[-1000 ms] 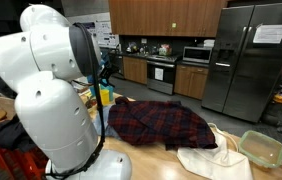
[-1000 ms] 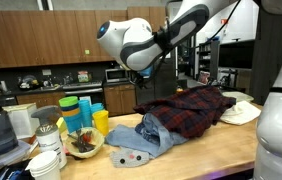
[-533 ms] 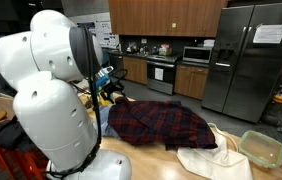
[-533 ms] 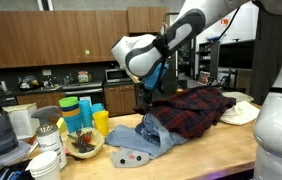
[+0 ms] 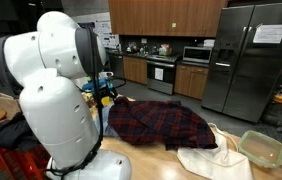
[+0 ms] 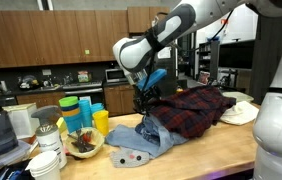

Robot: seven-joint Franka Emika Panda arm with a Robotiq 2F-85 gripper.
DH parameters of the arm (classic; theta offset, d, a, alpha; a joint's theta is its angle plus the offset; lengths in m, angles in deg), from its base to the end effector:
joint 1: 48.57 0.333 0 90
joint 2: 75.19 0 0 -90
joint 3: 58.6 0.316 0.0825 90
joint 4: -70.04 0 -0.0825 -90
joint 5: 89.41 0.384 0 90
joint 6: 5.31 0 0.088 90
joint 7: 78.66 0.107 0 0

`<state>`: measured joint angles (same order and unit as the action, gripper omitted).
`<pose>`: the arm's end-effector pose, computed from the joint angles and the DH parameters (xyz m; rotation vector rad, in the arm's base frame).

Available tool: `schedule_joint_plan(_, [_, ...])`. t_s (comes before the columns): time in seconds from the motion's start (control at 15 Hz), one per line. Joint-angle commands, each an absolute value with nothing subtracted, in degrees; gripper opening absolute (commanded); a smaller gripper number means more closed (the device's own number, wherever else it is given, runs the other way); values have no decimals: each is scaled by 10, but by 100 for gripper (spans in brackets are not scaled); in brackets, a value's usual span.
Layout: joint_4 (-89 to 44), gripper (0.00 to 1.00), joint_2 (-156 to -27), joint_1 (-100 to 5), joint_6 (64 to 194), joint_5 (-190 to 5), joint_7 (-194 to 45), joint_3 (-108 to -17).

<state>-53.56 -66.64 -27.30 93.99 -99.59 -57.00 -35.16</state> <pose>0.3458 0.3257 0.4393 2.7197 0.6139 -0.1643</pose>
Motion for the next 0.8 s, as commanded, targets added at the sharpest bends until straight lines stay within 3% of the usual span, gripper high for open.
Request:
schedule_joint_plan(0.0, [-522, 100, -657, -263, 943, -945, -681, -355])
schedule_joint_plan(0.73, [-501, 100, -684, -273, 1058, -1045, -745, -352])
